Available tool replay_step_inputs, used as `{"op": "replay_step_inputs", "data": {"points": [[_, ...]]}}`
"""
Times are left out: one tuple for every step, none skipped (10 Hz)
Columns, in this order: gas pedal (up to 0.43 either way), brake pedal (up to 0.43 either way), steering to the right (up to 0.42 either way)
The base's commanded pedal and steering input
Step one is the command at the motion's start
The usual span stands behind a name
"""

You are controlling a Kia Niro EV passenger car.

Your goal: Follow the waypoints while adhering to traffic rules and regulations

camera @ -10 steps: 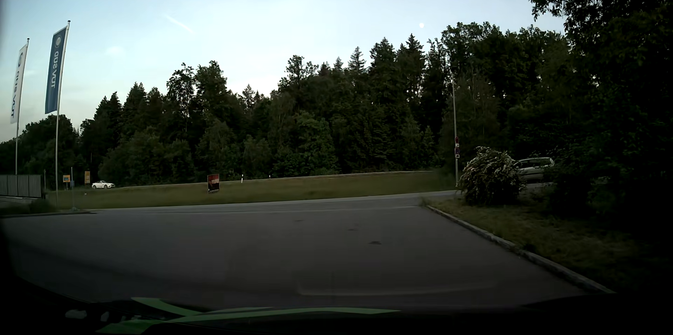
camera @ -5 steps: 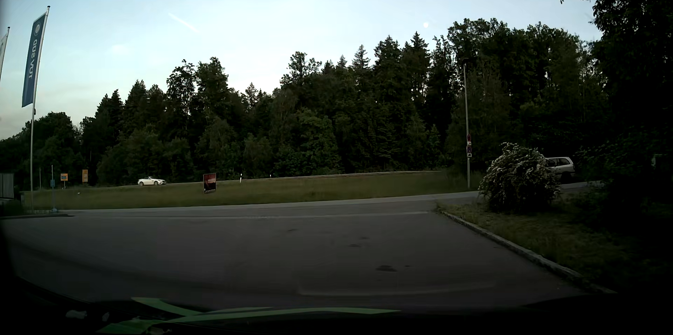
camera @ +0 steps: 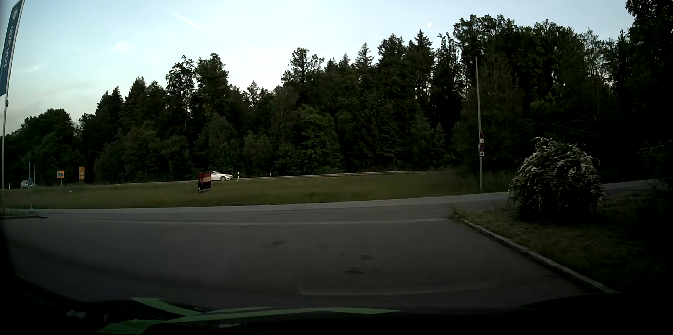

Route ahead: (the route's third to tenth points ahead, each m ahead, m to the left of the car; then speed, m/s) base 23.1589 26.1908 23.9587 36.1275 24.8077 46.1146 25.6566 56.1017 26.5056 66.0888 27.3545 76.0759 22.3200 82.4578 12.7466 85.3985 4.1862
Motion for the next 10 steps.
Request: {"op": "replay_step_inputs", "data": {"points": [[0.000,0.000,-0.012],[0.000,0.061,-0.012],[0.000,0.110,-0.012],[0.000,0.134,-0.012],[0.000,0.146,-0.012],[0.000,0.146,-0.010],[0.000,0.171,-0.009],[0.000,0.189,-0.010],[0.000,0.207,-0.009],[0.000,0.213,-0.010]]}}
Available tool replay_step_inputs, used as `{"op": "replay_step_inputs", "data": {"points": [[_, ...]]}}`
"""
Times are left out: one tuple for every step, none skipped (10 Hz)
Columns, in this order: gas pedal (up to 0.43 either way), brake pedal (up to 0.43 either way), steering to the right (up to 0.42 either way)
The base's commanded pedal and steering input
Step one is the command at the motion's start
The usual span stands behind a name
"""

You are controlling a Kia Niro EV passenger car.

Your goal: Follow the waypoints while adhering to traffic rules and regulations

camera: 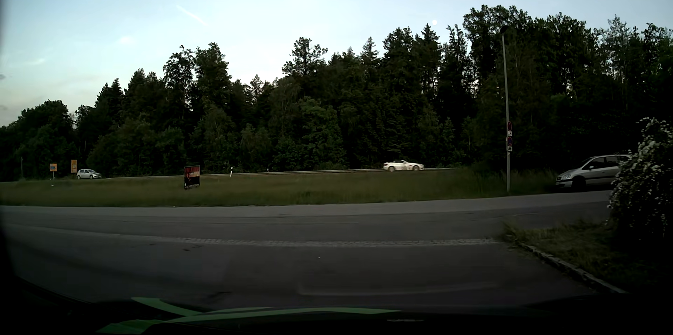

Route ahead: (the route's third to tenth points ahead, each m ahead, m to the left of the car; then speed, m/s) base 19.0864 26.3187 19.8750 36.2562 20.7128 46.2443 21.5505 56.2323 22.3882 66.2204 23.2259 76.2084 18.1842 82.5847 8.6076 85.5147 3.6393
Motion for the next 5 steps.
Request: {"op": "replay_step_inputs", "data": {"points": [[0.000,0.213,-0.009],[0.000,0.195,-0.009],[0.000,0.183,-0.010],[0.000,0.171,-0.009],[0.000,0.165,-0.010]]}}
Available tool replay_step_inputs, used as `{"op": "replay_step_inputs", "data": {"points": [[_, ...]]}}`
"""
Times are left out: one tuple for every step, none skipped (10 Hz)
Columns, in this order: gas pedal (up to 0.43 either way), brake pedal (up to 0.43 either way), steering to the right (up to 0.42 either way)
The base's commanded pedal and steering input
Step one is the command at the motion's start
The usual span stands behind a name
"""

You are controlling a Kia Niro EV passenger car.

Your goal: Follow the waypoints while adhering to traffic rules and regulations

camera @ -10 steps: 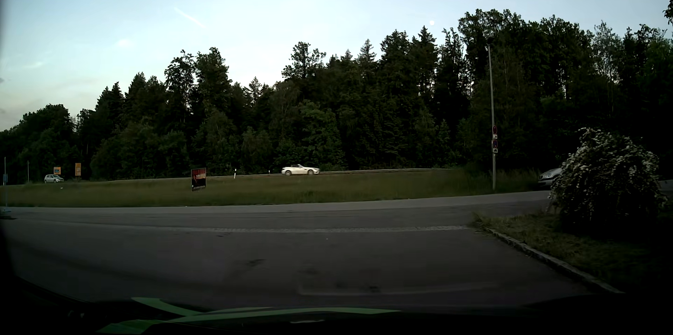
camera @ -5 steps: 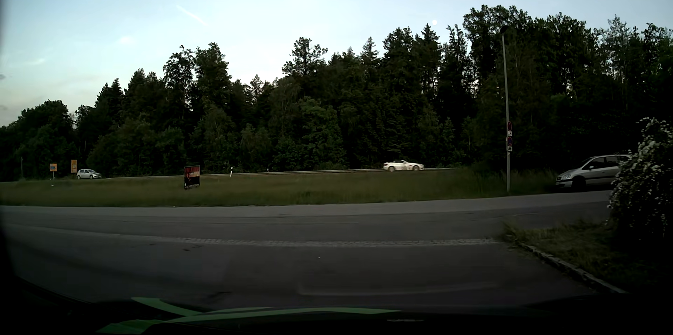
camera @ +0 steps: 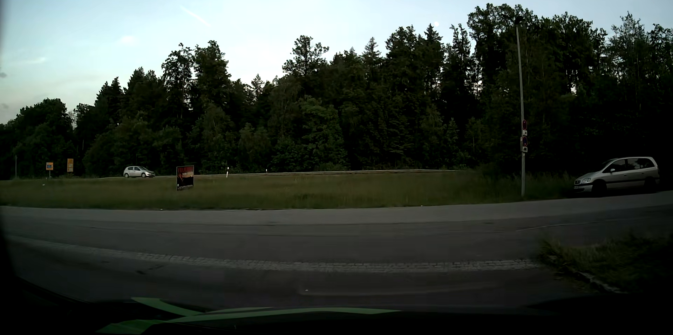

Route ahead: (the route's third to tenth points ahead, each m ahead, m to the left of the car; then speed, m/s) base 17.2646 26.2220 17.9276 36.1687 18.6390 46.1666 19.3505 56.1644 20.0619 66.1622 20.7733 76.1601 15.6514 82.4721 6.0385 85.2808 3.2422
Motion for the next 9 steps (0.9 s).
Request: {"op": "replay_step_inputs", "data": {"points": [[0.000,0.177,-0.009],[0.000,0.195,-0.010],[0.000,0.207,-0.010],[0.000,0.220,-0.010],[0.000,0.220,-0.011],[0.000,0.213,-0.013],[0.000,0.213,-0.016],[0.000,0.201,-0.019],[0.000,0.195,-0.020]]}}
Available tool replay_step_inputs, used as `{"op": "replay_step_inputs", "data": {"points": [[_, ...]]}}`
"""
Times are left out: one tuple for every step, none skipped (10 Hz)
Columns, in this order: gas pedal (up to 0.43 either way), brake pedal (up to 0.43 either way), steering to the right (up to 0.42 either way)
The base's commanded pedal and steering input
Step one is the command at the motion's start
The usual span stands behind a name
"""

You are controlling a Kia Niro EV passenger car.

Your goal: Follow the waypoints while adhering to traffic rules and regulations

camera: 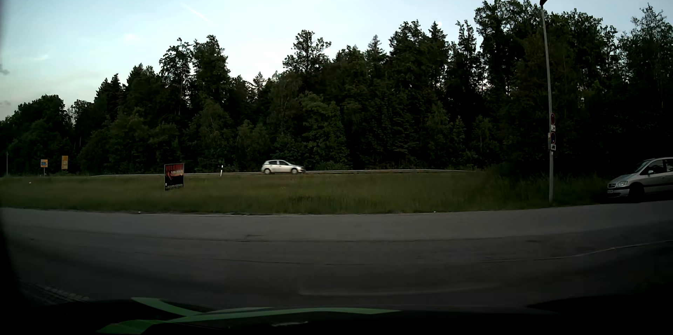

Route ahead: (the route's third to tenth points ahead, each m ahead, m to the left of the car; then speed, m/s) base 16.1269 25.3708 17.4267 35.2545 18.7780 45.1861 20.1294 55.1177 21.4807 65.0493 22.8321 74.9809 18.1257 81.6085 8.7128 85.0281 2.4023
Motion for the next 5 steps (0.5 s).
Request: {"op": "replay_step_inputs", "data": {"points": [[0.000,0.207,-0.020],[0.000,0.201,-0.022],[0.000,0.201,-0.023],[0.000,0.207,-0.025],[0.000,0.207,-0.034]]}}
